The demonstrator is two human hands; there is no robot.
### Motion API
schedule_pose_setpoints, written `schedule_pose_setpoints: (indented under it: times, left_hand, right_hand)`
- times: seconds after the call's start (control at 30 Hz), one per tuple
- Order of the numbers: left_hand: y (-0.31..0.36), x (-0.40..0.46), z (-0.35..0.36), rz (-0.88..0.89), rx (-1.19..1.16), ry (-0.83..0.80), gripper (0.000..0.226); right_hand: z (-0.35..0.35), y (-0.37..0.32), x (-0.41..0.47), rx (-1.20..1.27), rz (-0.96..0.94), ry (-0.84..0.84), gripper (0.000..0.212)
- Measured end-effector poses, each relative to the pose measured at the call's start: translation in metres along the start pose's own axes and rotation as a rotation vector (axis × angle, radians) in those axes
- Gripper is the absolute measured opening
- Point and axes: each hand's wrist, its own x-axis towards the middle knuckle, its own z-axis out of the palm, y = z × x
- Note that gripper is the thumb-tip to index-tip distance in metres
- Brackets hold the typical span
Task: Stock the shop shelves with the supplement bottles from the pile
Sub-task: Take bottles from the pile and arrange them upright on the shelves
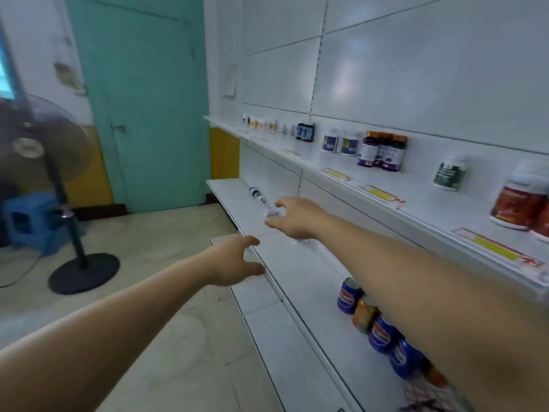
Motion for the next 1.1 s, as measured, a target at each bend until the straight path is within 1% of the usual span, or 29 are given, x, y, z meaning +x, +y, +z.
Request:
schedule_pose_setpoints:
  times: [0.13,0.33,0.47,0.57,0.63,0.77,0.87,0.97,1.1]
  left_hand:
    - [-0.044,0.097,0.0,-0.011,-0.006,-0.054,0.067]
    - [-0.102,0.22,-0.019,-0.001,-0.016,-0.125,0.066]
    - [-0.141,0.3,-0.038,0.045,0.004,-0.16,0.067]
    - [-0.168,0.367,-0.048,0.115,0.032,-0.183,0.066]
    - [-0.188,0.412,-0.048,0.162,0.032,-0.227,0.067]
    - [-0.229,0.492,-0.042,0.255,0.025,-0.352,0.068]
    - [-0.251,0.543,-0.037,0.319,0.082,-0.449,0.068]
    - [-0.257,0.594,-0.028,0.37,0.112,-0.518,0.068]
    - [-0.251,0.657,0.005,0.425,0.13,-0.602,0.068]
  right_hand:
    - [0.029,0.029,0.1,0.032,0.069,-0.024,0.067]
    - [0.052,0.06,0.227,0.137,0.204,-0.072,0.056]
    - [0.06,0.078,0.299,0.157,0.311,-0.06,0.064]
    - [0.071,0.089,0.351,0.167,0.375,-0.023,0.066]
    - [0.086,0.094,0.382,0.167,0.427,-0.002,0.066]
    - [0.124,0.106,0.429,0.2,0.578,0.03,0.064]
    - [0.151,0.118,0.445,0.237,0.713,0.038,0.065]
    - [0.174,0.135,0.456,0.261,0.829,0.04,0.065]
    - [0.205,0.165,0.474,0.322,0.955,0.073,0.067]
